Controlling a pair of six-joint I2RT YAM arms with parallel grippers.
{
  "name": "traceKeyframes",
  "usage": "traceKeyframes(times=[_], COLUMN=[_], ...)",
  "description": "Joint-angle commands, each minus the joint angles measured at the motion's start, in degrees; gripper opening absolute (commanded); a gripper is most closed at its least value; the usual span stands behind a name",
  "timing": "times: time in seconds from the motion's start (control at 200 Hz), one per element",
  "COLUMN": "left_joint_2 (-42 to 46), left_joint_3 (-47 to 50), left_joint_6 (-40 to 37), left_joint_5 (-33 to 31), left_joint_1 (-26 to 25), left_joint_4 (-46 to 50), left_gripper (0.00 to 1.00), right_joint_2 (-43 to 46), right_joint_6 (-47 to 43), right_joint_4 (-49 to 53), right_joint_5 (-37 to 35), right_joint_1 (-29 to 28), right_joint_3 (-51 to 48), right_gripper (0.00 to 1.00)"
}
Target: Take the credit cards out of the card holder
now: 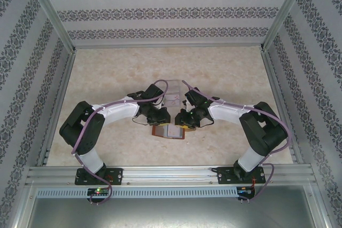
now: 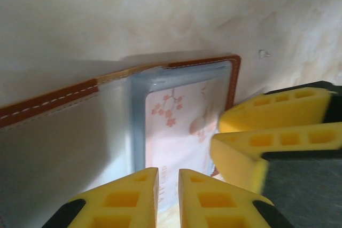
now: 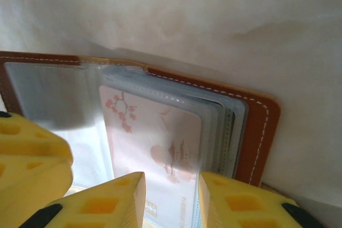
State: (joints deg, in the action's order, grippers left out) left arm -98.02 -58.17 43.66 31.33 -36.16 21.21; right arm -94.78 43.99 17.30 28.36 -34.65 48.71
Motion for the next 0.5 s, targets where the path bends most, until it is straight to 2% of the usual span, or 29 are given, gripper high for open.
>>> traceKeyframes(times=[0.0, 0.495], left_joint_2=[-1.15, -4.40], left_joint_3=[0.14, 0.16], left_joint_6=[0.45, 0.06], left_joint_5=[1.73, 3.89], left_joint_1=[0.82, 0.82], left_joint_4=[-2.10, -3.63], left_gripper=[0.19, 0.19], right_joint_2=[-1.07, -1.03], right_joint_6=[-0.64, -2.06], right_joint_4=[1.10, 2.65], right_joint_5=[-1.75, -2.79], right_joint_1=[0.18, 0.95], right_joint_3=[-0.46, -0.03], right_gripper=[0.34, 0.33])
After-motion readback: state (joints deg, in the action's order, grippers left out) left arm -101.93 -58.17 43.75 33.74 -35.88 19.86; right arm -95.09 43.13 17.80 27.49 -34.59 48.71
